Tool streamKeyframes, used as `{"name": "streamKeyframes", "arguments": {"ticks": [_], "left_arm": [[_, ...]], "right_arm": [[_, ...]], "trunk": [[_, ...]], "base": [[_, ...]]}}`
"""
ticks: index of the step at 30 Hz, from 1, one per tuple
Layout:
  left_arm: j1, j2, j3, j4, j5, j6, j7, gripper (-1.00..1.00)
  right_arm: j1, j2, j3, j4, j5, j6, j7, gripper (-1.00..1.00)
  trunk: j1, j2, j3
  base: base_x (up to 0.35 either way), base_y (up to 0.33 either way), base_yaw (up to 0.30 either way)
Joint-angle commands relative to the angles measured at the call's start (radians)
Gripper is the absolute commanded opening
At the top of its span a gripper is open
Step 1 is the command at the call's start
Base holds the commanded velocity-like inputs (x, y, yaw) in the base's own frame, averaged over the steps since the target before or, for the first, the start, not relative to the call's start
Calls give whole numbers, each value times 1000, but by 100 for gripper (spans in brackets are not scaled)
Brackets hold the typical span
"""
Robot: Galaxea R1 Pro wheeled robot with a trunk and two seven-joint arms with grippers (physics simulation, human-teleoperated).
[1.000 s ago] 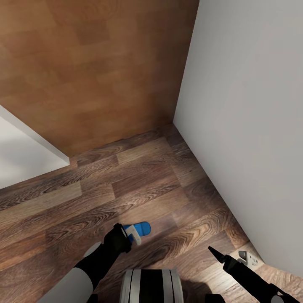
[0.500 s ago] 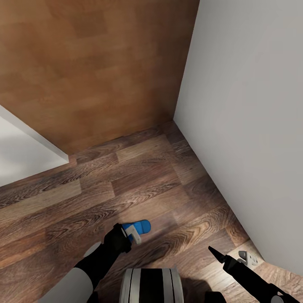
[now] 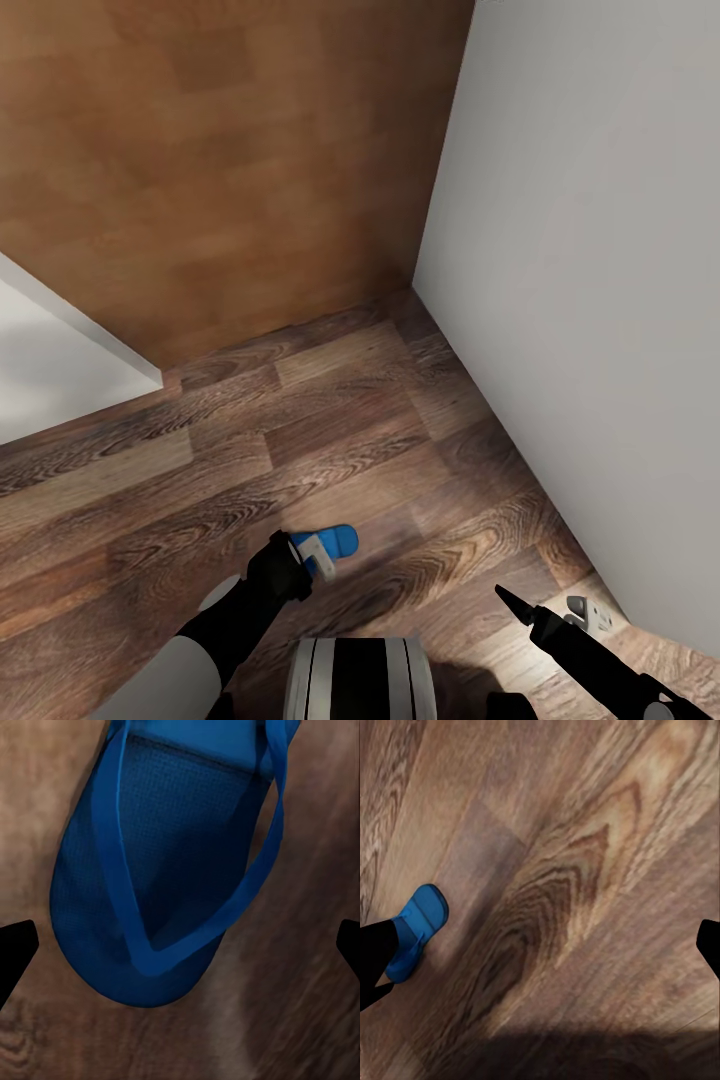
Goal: In the bedroom, move the book from the bed onto either nightstand, and place the two sandals side by side next to the bed.
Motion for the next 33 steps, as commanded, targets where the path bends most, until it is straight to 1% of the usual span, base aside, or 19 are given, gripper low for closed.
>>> {"name": "streamKeyframes", "arguments": {"ticks": [1,13,21,33], "left_arm": [[0,0,-1,-1,-10,3,-9,100],[0,2,-1,0,-11,2,-9,100],[0,2,-2,0,-11,1,-7,100],[0,0,-4,0,-11,1,-7,100]], "right_arm": [[-1,0,-2,0,-5,8,1,100],[0,0,-2,-1,-5,8,1,100],[0,0,-1,-2,-5,8,2,100],[-1,1,-1,-2,-5,8,2,100]], "trunk": [[0,0,-1],[0,0,-1],[0,0,-1],[0,0,-1]], "base": [[184,0,0],[38,0,0],[147,0,0],[10,0,0]]}}
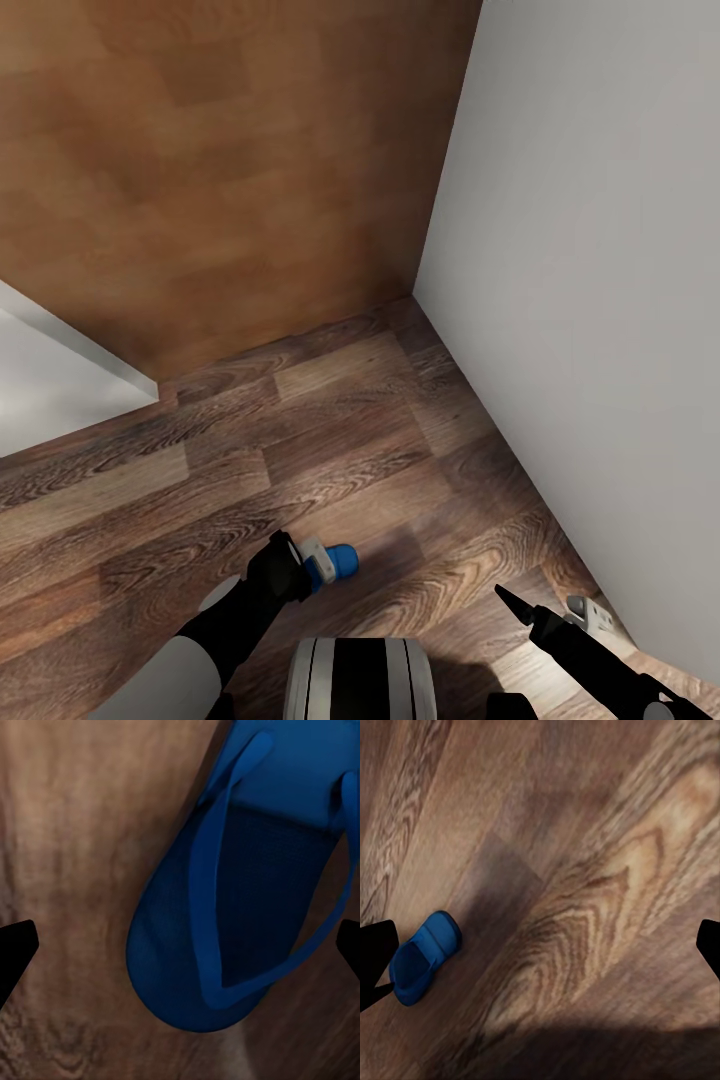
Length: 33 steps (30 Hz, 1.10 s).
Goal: In the bedroom, move the book from the bed onto either nightstand, and place the two sandals side by side next to the bed.
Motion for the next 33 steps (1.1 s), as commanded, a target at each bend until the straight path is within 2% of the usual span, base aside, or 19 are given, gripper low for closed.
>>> {"name": "streamKeyframes", "arguments": {"ticks": [1,19,26,33], "left_arm": [[0,0,-1,-1,-11,3,-9,100],[0,0,-1,-1,-11,3,-9,100],[0,0,0,-1,-10,3,-9,100],[0,0,-1,-1,-11,3,-9,100]], "right_arm": [[0,0,-2,0,-5,8,1,100],[0,0,-2,-1,-5,8,2,100],[-1,0,-2,-1,-5,8,2,100],[0,0,-1,-2,-5,8,2,100]], "trunk": [[0,0,-1],[0,0,-4],[3,-2,-31],[3,-2,-31]], "base": [[0,0,0],[0,0,0],[0,0,0],[0,0,0]]}}
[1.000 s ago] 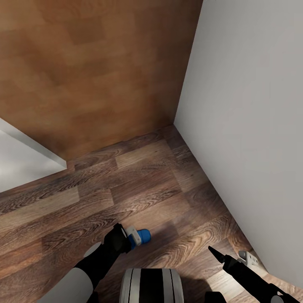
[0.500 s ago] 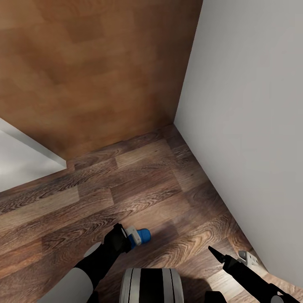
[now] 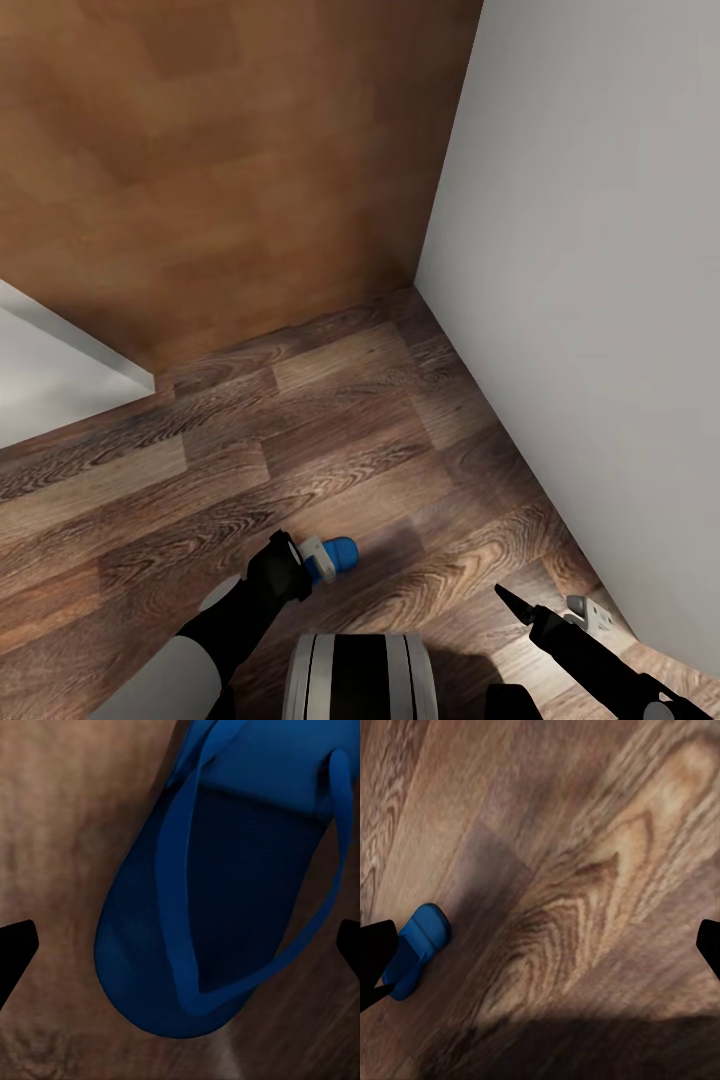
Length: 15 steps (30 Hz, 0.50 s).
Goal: In the bedroom, move the book from the bed onto either nightstand, and place the two sandals side by side next to the bed.
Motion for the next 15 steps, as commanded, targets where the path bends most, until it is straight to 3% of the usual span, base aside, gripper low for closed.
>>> {"name": "streamKeyframes", "arguments": {"ticks": [1,5,12,15], "left_arm": [[0,0,-1,-1,-11,3,-9,100],[0,0,0,-1,-10,3,-9,100],[0,0,-1,-1,-10,3,-9,100],[0,0,-1,-1,-10,3,-9,100]], "right_arm": [[0,0,-1,0,-5,8,1,100],[0,-1,-2,0,-5,8,1,100],[0,-2,-3,-3,-5,9,3,100],[0,-5,-5,-21,-6,20,40,100]], "trunk": [[0,0,-1],[2,-1,-16],[2,-1,-16],[2,-1,-16]], "base": [[0,0,0],[0,0,0],[0,0,0],[0,0,0]]}}
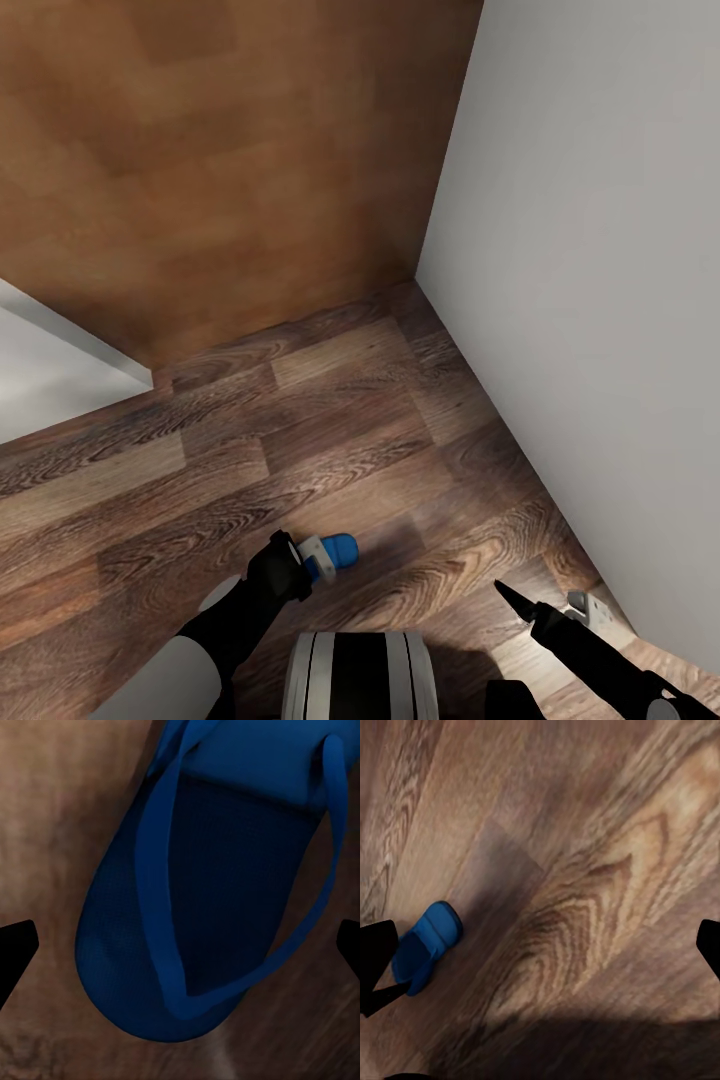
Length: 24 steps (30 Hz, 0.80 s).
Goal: In the bedroom, move the book from the bed onto either nightstand, and place the two sandals side by side next to the bed.
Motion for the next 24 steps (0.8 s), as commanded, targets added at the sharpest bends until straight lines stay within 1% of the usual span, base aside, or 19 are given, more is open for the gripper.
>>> {"name": "streamKeyframes", "arguments": {"ticks": [1,3,5,6,7,8,11,14,19,20,21,22,23,24], "left_arm": [[0,0,-1,-1,-11,3,-9,100],[0,0,-1,-1,-10,3,-9,100],[0,0,0,-1,-10,3,-9,100],[0,0,0,-1,-10,3,-9,100],[0,0,0,0,-10,3,-9,100],[0,1,0,0,-10,3,-9,100],[0,1,0,0,-10,3,-9,100],[0,2,0,0,-10,3,-9,100],[0,2,0,0,-11,2,-9,100],[0,2,0,-1,-11,2,-9,100],[0,2,0,0,-11,2,-9,100],[0,2,0,0,-11,2,-9,100],[0,2,0,0,-11,2,-9,100],[0,2,0,0,-11,3,-9,100]], "right_arm": [[0,-1,-2,-8,-4,10,15,100],[0,-4,-3,-35,-4,30,65,100],[0,-9,-4,-55,-4,86,151,100],[0,-10,-5,-58,-4,105,174,100],[0,-15,-7,-62,-4,142,221,100],[0,-32,-10,-66,-4,195,296,100],[0,-48,-12,-68,-4,218,339,100],[0,-59,-13,-69,-5,231,364,100],[0,-64,-13,-69,-6,237,391,100],[0,-64,-14,-68,-6,238,420,100],[0,-65,-14,-68,-6,238,465,100],[0,-65,-14,-68,-6,238,483,100],[0,-65,-14,-68,-6,238,520,100],[0,-65,-15,-67,-6,238,537,100]], "trunk": [[0,0,-1],[0,0,-1],[0,0,-1],[0,0,-1],[0,0,-1],[0,0,-1],[0,0,-1],[0,0,-1],[0,0,-1],[0,0,-1],[0,0,-1],[0,0,-1],[0,0,-1],[0,0,-1]], "base": [[0,0,0],[0,0,0],[0,0,0],[0,0,0],[0,0,0],[0,0,0],[0,0,0],[0,0,0],[0,0,0],[0,0,0],[0,0,0],[0,0,0],[0,0,0],[0,0,0]]}}
